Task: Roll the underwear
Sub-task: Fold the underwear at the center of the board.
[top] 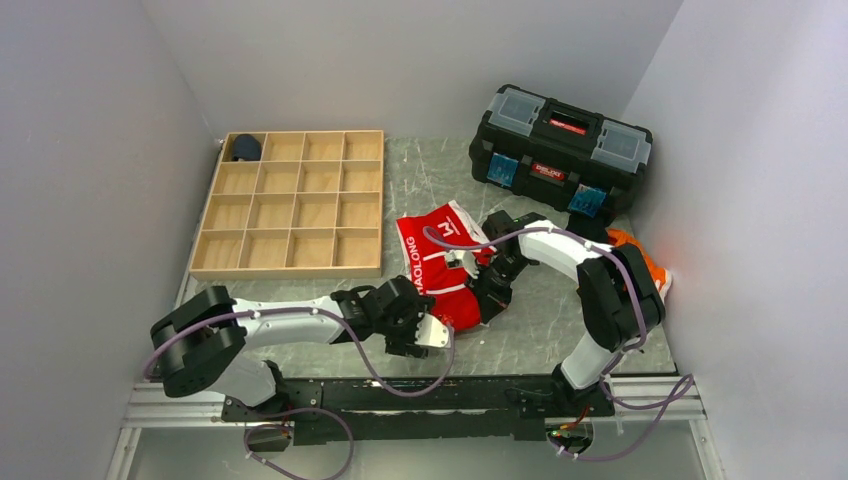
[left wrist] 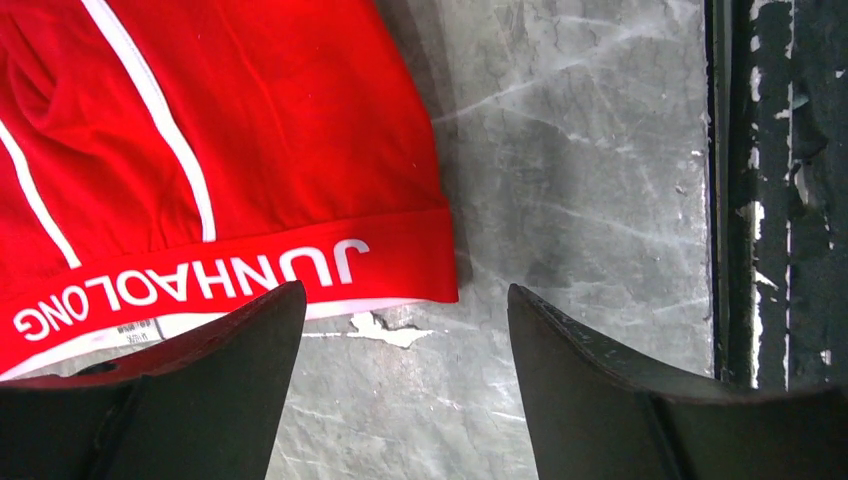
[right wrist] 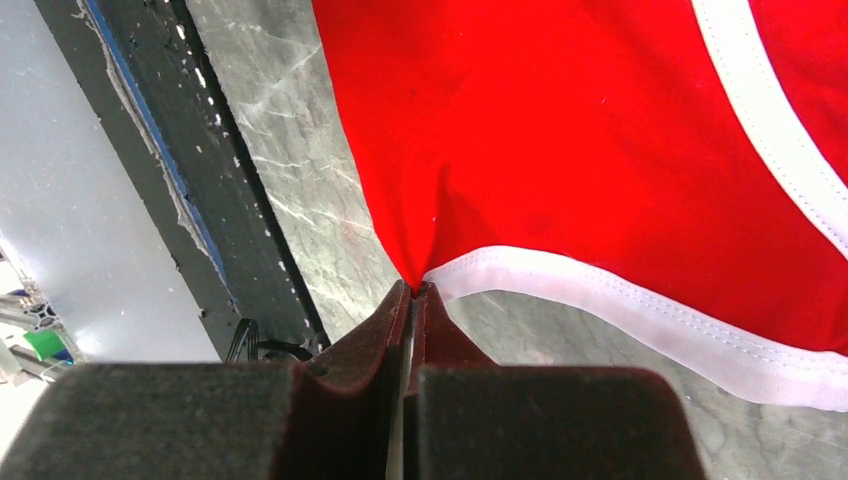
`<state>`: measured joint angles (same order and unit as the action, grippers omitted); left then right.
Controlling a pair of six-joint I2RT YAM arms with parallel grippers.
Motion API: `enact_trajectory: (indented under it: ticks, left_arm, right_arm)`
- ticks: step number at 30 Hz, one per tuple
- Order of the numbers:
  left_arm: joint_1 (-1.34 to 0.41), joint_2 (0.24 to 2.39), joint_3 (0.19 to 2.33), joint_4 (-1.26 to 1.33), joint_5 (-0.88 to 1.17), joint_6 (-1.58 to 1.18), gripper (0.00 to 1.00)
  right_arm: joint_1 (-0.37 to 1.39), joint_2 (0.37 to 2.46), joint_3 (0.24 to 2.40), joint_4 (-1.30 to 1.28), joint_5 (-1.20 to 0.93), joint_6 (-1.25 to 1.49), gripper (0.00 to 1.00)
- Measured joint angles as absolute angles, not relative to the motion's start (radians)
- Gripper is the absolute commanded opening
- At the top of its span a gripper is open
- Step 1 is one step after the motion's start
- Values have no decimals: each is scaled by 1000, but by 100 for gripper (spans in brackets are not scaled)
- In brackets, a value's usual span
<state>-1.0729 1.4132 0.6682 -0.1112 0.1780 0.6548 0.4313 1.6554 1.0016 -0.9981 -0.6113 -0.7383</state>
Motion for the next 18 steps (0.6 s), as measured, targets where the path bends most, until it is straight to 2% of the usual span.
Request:
enact_trajectory:
  ticks: [16,18]
  left_arm:
    - [-1105,1498,706,-110,126,674,42]
    - [-1105,1507,711,-110,126,674,33]
  right_arm:
    - [416,1682,1018,-1021,-631,-749,0]
    - [415,1682,1018,-1021,-631,-749,0]
